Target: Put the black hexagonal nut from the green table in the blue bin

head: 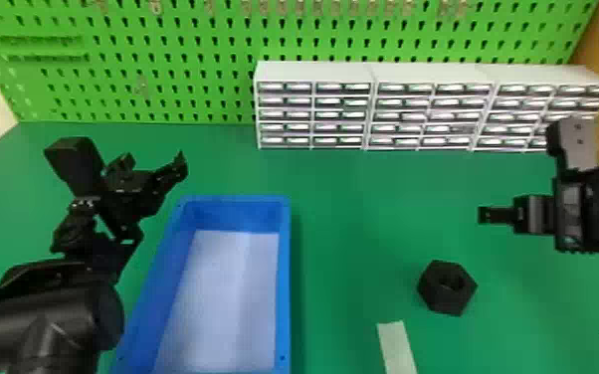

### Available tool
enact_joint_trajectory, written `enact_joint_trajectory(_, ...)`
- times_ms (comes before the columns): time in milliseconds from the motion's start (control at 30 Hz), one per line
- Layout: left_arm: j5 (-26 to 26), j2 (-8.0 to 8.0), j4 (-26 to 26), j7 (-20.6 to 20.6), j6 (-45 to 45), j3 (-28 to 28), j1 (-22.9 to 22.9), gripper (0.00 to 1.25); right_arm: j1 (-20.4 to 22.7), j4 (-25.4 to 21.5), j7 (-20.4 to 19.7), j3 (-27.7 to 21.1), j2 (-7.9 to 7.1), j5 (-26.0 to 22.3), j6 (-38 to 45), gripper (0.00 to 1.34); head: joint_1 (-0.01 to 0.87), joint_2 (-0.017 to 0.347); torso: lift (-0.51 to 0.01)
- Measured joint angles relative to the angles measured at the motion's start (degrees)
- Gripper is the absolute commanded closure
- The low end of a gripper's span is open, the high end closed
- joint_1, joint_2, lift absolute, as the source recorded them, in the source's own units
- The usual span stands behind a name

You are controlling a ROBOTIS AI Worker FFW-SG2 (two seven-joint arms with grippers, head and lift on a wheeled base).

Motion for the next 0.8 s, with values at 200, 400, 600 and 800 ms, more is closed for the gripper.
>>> enact_joint_trajectory(200, 0.0, 0.00, 0.0, 0.0, 0.0, 0.0, 0.0, 0.24, -0.6, 2.9, 0.0, 0.3, -0.17, -1.4, 0.0, 0.09, 0.686, 0.051, -0.097)
enact_joint_trajectory(400, 0.1, 0.00, 0.0, 0.0, 0.0, 0.0, 0.0, 0.24, -1.0, 5.9, 0.0, 0.5, -0.17, -2.3, 0.0, 0.09, 0.686, 0.051, -0.097)
enact_joint_trajectory(600, 0.1, 0.00, 0.0, 0.0, -0.1, 0.0, 0.1, 0.24, -1.2, 8.4, 0.0, 0.9, -0.12, -3.2, 0.0, 0.09, 0.686, 0.051, -0.097)
enact_joint_trajectory(800, 0.1, 0.00, 0.0, 0.0, -0.1, 0.1, 0.1, 0.24, -1.4, 10.3, 0.0, 1.6, 0.00, -3.7, 0.0, 0.09, 0.686, 0.051, -0.097)
